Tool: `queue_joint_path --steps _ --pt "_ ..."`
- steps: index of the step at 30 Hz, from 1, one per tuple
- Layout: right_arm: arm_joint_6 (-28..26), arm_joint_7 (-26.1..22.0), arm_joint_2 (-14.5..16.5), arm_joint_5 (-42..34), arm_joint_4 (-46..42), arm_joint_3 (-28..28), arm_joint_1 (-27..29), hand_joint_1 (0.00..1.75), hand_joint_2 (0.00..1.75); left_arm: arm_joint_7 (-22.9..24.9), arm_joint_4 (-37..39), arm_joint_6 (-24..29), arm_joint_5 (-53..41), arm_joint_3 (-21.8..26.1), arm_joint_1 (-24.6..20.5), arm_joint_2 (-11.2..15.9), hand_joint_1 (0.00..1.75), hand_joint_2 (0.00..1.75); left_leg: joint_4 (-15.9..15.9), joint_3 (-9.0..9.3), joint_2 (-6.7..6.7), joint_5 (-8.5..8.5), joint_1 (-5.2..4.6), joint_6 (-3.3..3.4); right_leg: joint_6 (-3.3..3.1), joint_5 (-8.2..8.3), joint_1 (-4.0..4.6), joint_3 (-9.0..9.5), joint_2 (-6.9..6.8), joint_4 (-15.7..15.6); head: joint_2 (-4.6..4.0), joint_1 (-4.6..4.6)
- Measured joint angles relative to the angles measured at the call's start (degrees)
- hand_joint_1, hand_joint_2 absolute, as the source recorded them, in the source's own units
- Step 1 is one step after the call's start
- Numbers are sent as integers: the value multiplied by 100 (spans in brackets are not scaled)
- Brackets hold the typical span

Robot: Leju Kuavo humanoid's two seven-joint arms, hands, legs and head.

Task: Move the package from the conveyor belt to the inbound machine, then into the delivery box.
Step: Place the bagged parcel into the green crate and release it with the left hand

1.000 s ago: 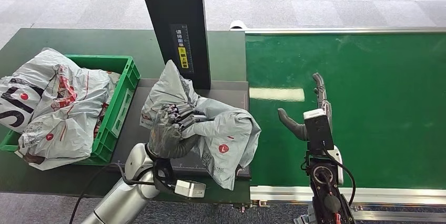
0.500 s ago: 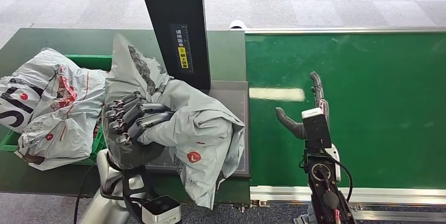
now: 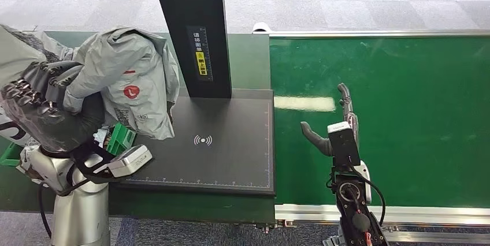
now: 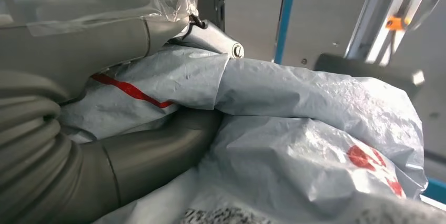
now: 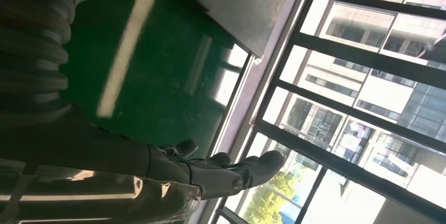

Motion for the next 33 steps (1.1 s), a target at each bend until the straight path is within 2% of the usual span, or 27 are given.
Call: queue_joint_path --steps 9,13,15,17,22,25,28,30,31,33 --pt "-159 129 -38 -114 26 238 -73 0 175 0 867 -2 -498 1621 -430 -120 175 175 0 -3 5 -1 0 0 0 0 0 -6 6 0 0 -1" --pt "-112 167 -45 -35 26 249 -73 0 175 201 1256 -2 -1203 2213 -582 -136 175 175 0 -3 6 0 0 0 0 0 0 -7 10 0 0 0" --pt "-92 184 -42 18 26 250 -73 0 175 841 1537 -4 -1896 2391 -633 -87 175 175 0 -3 7 -1 0 0 0 0 0 -8 10 0 0 0" --pt "-60 201 -42 66 26 249 -73 0 175 1821 1890 -6 -2381 2383 -635 53 175 175 0 -3 10 -1 0 0 0 0 0 -10 12 0 0 0" --pt "59 274 -38 188 24 249 -74 0 175 4079 3038 -6 -2565 1711 -639 728 173 175 0 -4 10 0 1 0 0 0 2 -11 12 1 -1 -1" --pt "120 295 -29 254 24 248 -75 0 175 4818 3630 -4 -2587 1130 -647 1116 173 175 -1 -4 11 0 2 0 0 0 2 -11 13 2 0 -1" --pt "177 298 -15 299 24 249 -84 0 175 5125 4081 -3 -2590 694 -664 1393 171 175 -1 -4 14 -1 1 0 0 0 2 -11 14 2 0 0" --pt "189 299 -9 309 24 250 -94 0 175 5221 4288 -1 -2590 483 -675 1532 155 175 0 -4 15 -1 1 0 0 0 2 -11 15 2 0 0" --pt "190 299 -8 312 24 250 -98 0 175 5241 4369 0 -2590 408 -684 1586 124 175 0 -4 15 -1 1 0 0 0 2 -11 15 2 0 0" --pt "200 300 -6 316 24 250 -104 0 175 5249 4483 0 -2585 315 -699 1658 49 175 -1 -4 14 -1 1 -1 0 0 2 -11 15 2 0 -1"
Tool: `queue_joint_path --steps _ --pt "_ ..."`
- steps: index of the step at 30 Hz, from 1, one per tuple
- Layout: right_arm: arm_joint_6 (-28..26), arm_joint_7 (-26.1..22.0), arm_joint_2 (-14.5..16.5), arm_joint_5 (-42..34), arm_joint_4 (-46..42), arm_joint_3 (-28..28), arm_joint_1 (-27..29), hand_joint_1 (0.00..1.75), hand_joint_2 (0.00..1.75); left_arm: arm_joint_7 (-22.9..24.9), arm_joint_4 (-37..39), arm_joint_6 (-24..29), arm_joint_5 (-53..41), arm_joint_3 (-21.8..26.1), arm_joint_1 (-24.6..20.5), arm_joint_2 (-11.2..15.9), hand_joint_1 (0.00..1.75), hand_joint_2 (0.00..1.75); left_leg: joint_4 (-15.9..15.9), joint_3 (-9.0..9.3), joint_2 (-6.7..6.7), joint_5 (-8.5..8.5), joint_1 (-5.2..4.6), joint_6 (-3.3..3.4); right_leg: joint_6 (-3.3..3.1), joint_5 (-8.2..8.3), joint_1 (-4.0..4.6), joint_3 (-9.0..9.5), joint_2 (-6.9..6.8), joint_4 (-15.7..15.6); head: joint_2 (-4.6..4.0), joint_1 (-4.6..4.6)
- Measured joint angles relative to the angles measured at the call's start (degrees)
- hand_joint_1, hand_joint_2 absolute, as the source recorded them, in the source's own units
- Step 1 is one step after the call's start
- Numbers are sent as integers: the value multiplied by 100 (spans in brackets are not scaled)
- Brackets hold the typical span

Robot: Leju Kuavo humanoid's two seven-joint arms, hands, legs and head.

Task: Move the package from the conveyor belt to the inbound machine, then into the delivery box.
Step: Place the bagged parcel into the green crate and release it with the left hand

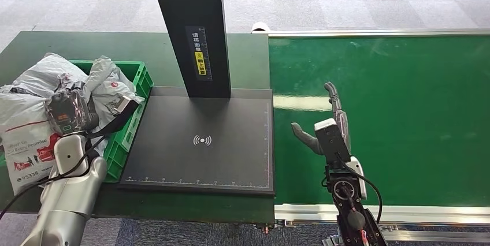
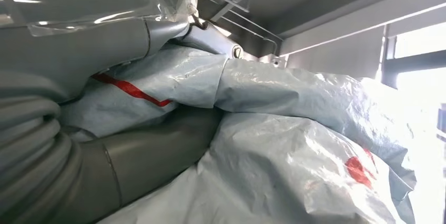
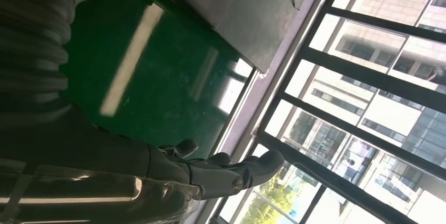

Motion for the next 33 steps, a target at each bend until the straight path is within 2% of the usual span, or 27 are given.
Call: queue_joint_path --steps 1,2,9,13,15,16,19,20,21,25,31,33 --pt "11 0 1 1 0 0 -2 0 175 -11 33 1 14 -22 -5 21 17 175 0 0 0 0 0 0 0 0 0 0 0 0 0 0" --pt "26 0 1 2 0 0 -4 0 175 -33 46 1 28 -31 -5 33 6 175 0 0 0 0 0 0 0 0 0 0 0 0 0 0" --pt "85 -3 15 11 0 8 -14 0 175 -248 -226 4 82 36 80 60 0 175 -1 -1 -2 0 1 0 0 0 1 1 0 1 0 0" --pt "90 -12 18 11 0 20 -20 0 175 -688 -708 4 168 190 226 27 0 175 0 -1 -1 0 1 0 0 0 1 0 0 1 0 1" --pt "90 -26 20 1 1 32 -28 0 175 -1437 -1158 4 418 354 321 -77 0 175 0 -2 -1 0 1 0 0 0 1 -2 0 0 0 1" --pt "88 -36 19 -15 5 41 -36 0 175 -2127 -1436 7 611 508 344 -193 0 175 0 -4 -3 0 0 0 0 0 0 -3 -2 0 1 0" --pt "66 -101 19 -82 39 91 -94 0 175 -4691 -2173 16 1134 1316 238 -746 0 175 0 -7 -4 0 -2 0 0 0 -3 -1 -4 0 1 2" --pt "59 -123 25 -99 51 111 -117 0 175 -5193 -2348 16 1233 1602 197 -922 0 175 0 -5 3 -1 -3 0 -1 1 -3 -1 3 0 0 1" --pt "56 -137 29 -111 62 127 -134 0 175 -5437 -2516 14 1308 1841 176 -1070 0 175 0 -2 11 -2 -3 0 -2 2 -3 -2 10 0 -1 1" --pt "55 -189 28 -143 110 169 -180 0 175 -5325 -3118 13 1819 2228 173 -1410 0 175 0 0 11 -1 1 0 -3 3 0 -2 13 0 0 0" --pt "54 -245 31 -166 157 217 -228 0 175 -5291 -3555 11 2458 2227 194 -1527 0 175 0 0 9 -1 2 -1 -3 3 2 -2 13 1 1 -1" --pt "55 -320 30 -222 215 266 -272 0 175 -5287 -3967 10 3062 2040 298 -1592 0 175 0 0 9 -1 2 -1 -3 3 2 -2 13 1 1 0"
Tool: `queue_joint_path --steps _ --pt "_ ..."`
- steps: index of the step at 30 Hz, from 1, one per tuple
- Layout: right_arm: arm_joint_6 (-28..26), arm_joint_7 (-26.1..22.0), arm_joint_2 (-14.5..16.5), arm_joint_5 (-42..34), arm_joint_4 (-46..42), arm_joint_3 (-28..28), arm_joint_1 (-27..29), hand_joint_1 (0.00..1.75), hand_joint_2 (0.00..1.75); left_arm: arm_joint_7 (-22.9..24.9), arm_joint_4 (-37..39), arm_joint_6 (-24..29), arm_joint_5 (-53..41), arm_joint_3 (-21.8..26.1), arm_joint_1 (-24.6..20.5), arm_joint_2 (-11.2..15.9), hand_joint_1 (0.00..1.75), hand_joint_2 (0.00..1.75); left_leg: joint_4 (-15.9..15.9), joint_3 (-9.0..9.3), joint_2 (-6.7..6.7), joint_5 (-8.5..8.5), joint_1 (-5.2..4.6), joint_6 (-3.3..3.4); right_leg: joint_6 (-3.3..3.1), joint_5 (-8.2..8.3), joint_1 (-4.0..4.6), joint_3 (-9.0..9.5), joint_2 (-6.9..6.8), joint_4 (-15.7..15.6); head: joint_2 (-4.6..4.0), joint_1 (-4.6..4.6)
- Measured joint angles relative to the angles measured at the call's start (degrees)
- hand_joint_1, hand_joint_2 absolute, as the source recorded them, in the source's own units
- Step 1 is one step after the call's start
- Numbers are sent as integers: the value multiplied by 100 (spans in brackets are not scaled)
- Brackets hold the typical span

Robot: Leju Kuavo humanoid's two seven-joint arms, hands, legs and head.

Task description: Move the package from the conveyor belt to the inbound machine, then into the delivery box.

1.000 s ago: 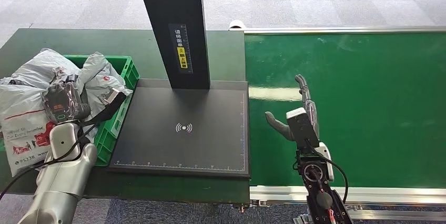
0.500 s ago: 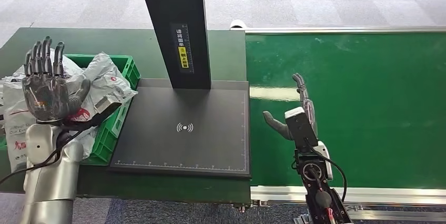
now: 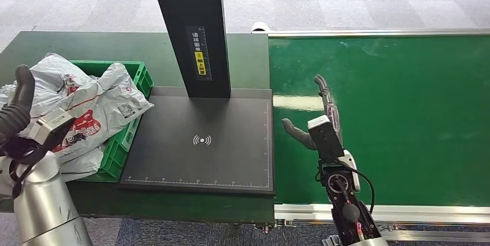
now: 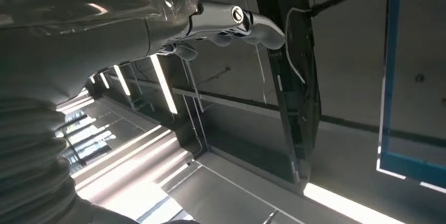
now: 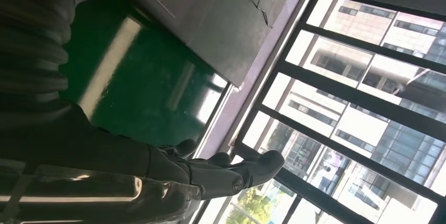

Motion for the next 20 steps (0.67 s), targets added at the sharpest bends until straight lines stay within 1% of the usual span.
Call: queue_joint_path --steps 2,4,5,8,9,10,12,14,16,19,20 --pt "2 -89 -1 -71 51 44 -31 0 175 2 -331 -3 675 -294 150 -51 0 175 1 0 -1 0 -1 0 0 0 -1 0 -1 0 0 1" --pt "0 -120 -4 -111 60 48 -31 0 175 2 -290 -42 1292 -609 266 -46 0 175 1 1 -2 0 -3 0 0 0 -4 -1 -1 -2 -1 1" --pt "-1 -125 -8 -130 61 49 -31 0 175 2 -171 -135 1839 -858 326 -8 0 175 2 2 -3 0 -4 1 1 0 -4 -1 -3 -3 -1 1" --pt "29 -130 -16 -154 62 49 -35 0 175 15 392 -775 4157 -1895 498 230 0 175 1 1 -9 1 -3 1 1 1 -4 4 -9 -3 0 0" --pt "49 -131 -16 -150 66 50 -39 0 175 19 554 -998 4731 -2213 543 301 0 175 1 1 -8 1 -3 1 1 1 -4 5 -9 -2 -1 1" --pt "69 -131 -16 -145 72 53 -47 0 175 19 698 -1185 5081 -2480 582 358 0 175 1 1 -7 1 -3 1 0 2 -4 5 -8 -2 -1 0" --pt "109 -131 -15 -134 93 70 -69 0 175 19 946 -1576 5435 -2882 638 450 0 175 1 2 -3 1 -4 1 0 2 -4 4 -6 -1 -1 1" --pt "137 -131 -13 -131 120 92 -98 0 175 19 1141 -1989 5723 -3138 689 518 0 175 1 1 -4 0 -4 1 0 2 -4 3 -6 -1 -1 1" --pt "156 -129 -11 -134 148 111 -133 0 175 50 1295 -2452 6041 -3275 728 561 0 175 1 0 -4 0 -4 1 0 2 -4 1 -6 -1 -1 0" --pt "336 2 -3 -226 202 145 -212 0 175 348 1511 -3285 6468 -3405 775 600 0 175 0 -1 -4 0 -3 1 1 1 -4 0 -6 -1 0 1" --pt "389 44 0 -253 212 151 -228 0 175 421 1546 -3412 6517 -3426 784 605 0 175 0 -1 -4 0 -3 1 1 1 -4 0 -6 -1 0 0"
